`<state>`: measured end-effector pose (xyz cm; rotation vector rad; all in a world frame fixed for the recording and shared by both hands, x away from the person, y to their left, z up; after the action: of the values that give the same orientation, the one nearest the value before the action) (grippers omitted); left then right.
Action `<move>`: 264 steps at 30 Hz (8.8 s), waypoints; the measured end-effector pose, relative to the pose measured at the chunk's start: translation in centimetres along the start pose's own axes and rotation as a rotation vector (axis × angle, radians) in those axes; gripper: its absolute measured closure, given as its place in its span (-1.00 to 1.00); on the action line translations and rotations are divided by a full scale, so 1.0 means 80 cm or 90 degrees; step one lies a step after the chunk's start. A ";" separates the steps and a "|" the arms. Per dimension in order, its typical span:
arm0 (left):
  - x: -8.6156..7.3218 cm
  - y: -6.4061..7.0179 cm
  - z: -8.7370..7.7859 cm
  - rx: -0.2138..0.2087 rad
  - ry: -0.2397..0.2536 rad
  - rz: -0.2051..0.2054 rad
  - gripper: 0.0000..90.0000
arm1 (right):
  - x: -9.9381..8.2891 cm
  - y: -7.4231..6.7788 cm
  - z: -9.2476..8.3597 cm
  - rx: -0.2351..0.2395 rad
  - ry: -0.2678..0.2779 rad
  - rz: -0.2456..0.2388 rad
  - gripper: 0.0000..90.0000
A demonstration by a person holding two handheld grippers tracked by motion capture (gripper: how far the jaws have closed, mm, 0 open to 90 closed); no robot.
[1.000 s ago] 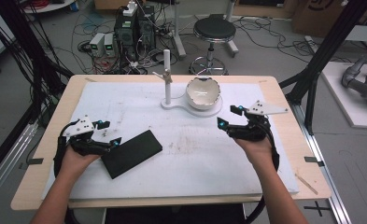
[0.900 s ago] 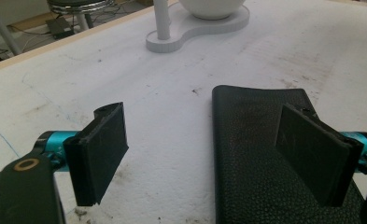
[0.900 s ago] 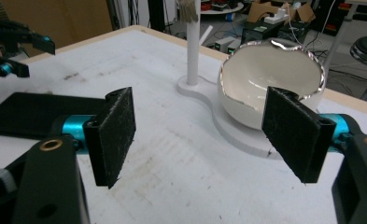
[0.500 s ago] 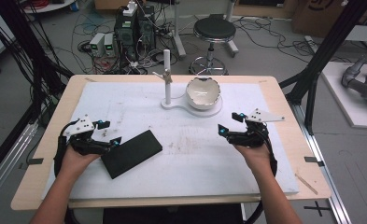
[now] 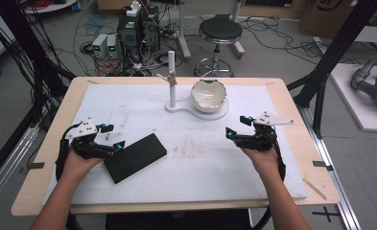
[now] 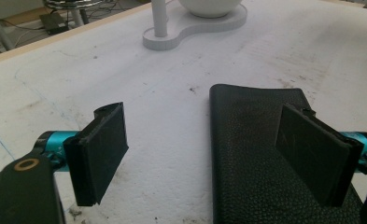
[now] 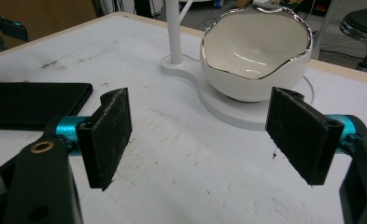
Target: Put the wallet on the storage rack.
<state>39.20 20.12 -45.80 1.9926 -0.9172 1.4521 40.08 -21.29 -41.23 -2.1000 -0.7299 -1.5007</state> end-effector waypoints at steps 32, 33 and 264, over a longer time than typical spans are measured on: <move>-0.062 0.035 0.011 -0.164 -0.176 -0.106 -0.32 | -0.013 -0.006 0.005 0.006 -0.026 -0.024 -0.47; -0.062 0.035 0.011 -0.165 -0.175 -0.108 -0.32 | -0.013 -0.006 0.005 0.006 -0.026 -0.024 -0.47; 0.030 0.033 0.007 0.004 0.019 0.025 -0.62 | -0.016 0.018 -0.037 0.017 0.013 0.020 -0.53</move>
<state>38.02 17.45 -43.62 1.9619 -0.9452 1.5044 38.57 -24.44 -41.61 -2.0639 -0.7016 -1.4854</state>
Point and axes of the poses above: each handheld gripper's, and its own axes: z roughly forward along the jaws, x roughly out of its top, y roughly to its right, the point moved 9 cm from there along z, roughly forward along the jaws, and after that the axes turned 6 degrees about y, right-handed, at the moved point
